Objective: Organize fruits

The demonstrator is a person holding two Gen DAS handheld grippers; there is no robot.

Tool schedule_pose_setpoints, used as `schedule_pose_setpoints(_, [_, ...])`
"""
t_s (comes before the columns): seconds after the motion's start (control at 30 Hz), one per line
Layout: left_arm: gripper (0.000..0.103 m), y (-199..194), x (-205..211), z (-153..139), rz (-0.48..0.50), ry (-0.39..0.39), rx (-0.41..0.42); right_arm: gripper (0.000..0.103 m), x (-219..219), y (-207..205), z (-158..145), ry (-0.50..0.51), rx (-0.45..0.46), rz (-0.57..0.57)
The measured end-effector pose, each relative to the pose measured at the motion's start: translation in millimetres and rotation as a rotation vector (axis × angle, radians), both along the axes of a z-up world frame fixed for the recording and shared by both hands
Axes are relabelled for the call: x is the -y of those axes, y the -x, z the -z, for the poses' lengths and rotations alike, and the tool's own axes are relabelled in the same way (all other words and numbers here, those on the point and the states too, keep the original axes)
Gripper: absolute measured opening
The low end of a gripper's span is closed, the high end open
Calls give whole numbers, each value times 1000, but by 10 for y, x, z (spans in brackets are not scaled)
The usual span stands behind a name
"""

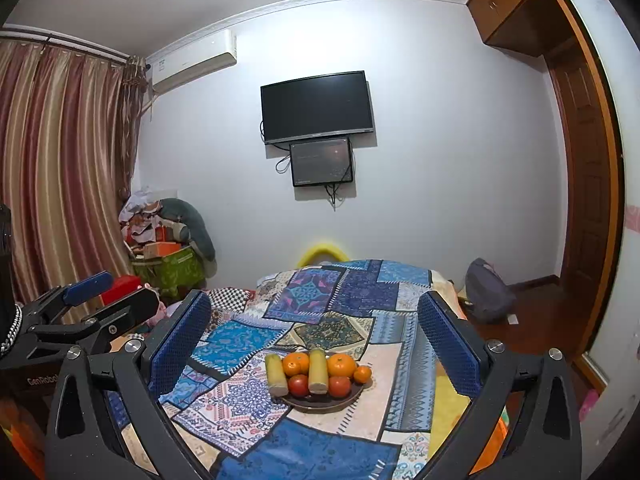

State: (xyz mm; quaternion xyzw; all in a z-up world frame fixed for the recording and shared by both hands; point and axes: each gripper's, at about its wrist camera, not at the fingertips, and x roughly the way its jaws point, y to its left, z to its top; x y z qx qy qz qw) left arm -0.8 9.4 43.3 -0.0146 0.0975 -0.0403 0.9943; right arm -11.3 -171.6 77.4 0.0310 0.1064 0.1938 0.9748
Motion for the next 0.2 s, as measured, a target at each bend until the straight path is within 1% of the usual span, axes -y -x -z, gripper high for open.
schedule_pose_setpoints(0.2, [103, -12, 1, 1, 2, -3, -8, 103, 2, 0, -1, 1, -1, 1])
